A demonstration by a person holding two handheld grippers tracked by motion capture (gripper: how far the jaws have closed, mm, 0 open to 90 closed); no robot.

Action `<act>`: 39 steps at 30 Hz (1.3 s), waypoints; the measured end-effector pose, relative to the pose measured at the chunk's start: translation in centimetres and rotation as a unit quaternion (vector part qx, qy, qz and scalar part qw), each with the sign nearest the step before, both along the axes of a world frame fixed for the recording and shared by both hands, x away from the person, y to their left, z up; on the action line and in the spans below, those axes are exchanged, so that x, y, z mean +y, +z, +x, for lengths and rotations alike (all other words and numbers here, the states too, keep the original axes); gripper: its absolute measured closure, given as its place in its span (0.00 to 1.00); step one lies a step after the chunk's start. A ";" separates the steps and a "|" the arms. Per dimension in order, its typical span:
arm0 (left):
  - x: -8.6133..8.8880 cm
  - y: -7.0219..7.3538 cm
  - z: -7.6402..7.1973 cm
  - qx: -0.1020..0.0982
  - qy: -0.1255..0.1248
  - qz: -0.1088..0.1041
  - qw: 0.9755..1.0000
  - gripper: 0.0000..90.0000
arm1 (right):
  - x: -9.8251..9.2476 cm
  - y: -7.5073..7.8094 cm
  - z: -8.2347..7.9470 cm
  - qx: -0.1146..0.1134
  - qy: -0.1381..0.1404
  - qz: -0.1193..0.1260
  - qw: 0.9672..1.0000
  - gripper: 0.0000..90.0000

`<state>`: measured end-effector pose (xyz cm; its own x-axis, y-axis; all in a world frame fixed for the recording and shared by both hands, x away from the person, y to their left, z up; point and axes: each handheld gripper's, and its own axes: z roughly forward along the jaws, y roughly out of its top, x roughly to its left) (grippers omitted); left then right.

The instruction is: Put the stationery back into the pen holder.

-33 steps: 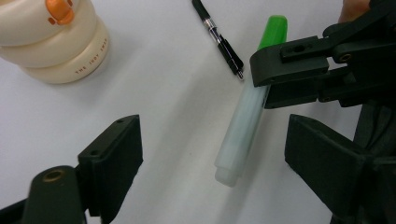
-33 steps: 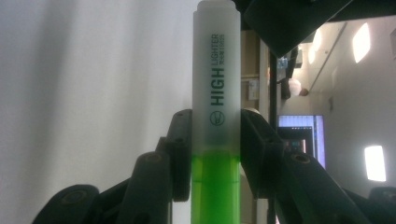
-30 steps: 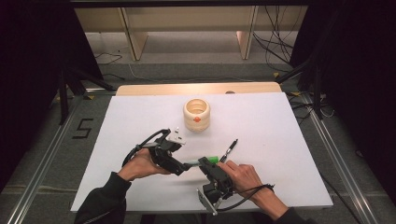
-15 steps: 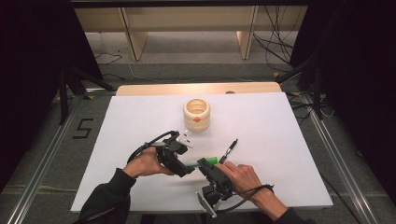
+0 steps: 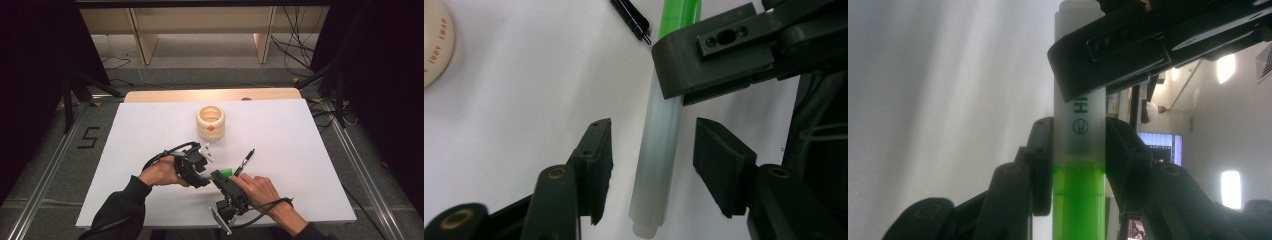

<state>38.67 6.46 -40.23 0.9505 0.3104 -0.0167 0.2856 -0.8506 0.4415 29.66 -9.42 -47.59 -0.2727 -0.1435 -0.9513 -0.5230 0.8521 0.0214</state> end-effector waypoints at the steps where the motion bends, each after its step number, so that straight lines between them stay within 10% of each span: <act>1: 0.0 0.0 0.0 0.002 -0.001 0.000 1.000 0.58 | 0.0 0.0 0.0 -0.001 -0.001 -0.003 1.000 0.74; 39: -1.2 -0.3 0.7 0.054 -0.035 0.033 0.997 0.82 | 0.2 -0.6 -0.5 -0.019 0.024 -0.027 0.999 0.74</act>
<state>39.38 5.27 -40.55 0.9637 0.2467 -0.1018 0.2668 -0.8963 0.3543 29.12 -9.23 -48.16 -0.2290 -0.2061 -0.9514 -0.5626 0.8256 -0.0434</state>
